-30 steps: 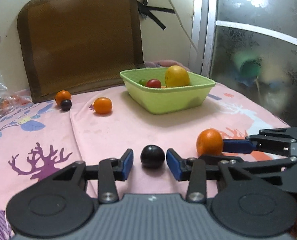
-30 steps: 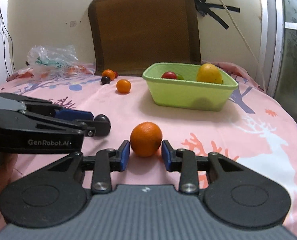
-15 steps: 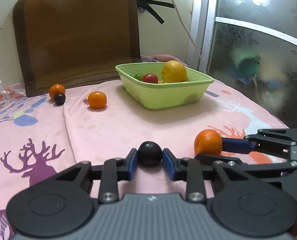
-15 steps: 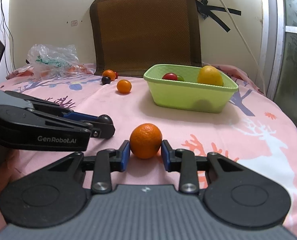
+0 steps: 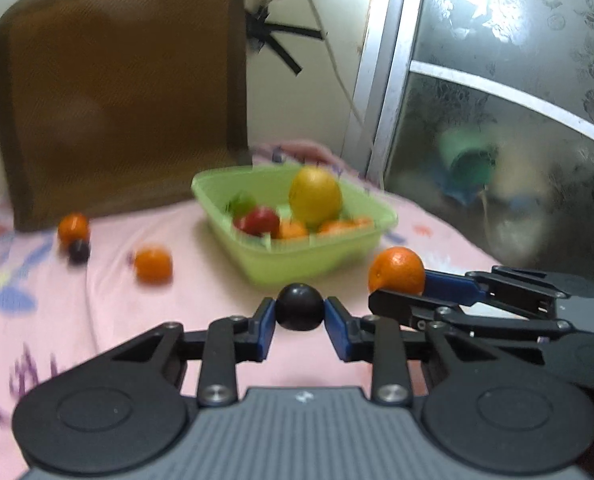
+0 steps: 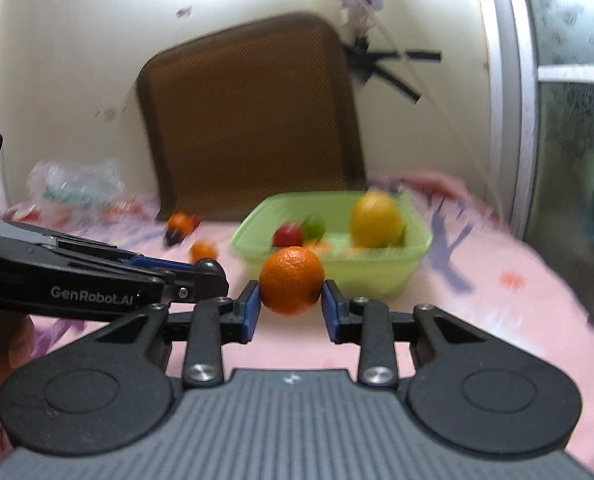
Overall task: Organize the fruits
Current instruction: 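Carry both fruits into the green bowl and open both grippers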
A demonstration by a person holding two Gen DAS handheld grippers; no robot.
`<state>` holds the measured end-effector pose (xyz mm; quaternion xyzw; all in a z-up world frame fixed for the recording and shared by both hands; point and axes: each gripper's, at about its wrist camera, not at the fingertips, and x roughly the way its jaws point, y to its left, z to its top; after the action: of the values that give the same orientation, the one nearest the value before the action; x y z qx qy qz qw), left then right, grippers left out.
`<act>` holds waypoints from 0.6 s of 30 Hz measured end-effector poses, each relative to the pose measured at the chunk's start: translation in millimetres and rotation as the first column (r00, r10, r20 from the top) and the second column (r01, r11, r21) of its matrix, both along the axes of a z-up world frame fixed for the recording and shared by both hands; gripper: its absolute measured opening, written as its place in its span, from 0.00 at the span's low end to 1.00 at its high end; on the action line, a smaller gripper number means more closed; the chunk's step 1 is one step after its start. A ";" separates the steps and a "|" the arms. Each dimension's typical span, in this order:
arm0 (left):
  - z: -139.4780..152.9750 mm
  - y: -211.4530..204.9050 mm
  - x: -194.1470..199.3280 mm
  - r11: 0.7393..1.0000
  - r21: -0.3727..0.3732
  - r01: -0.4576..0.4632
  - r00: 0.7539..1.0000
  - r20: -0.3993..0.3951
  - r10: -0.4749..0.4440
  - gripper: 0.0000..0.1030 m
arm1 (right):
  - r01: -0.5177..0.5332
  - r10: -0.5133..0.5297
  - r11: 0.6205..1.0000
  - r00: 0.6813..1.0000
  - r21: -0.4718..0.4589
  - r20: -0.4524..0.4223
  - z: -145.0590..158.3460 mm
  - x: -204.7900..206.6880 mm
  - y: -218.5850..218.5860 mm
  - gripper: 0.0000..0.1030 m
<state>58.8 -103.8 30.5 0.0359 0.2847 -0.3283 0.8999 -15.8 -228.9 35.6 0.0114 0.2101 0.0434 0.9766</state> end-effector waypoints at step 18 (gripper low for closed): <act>-2.7 -65.6 144.5 0.998 -0.020 -0.052 0.987 -0.154 0.049 0.35 | 0.025 -0.026 1.000 0.999 -0.018 -0.032 -15.2 95.9 -31.9 0.44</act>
<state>203.3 -169.4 27.8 -0.0073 0.3499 -0.3106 0.8838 80.1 -260.9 20.4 0.0061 0.2263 0.0289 0.9736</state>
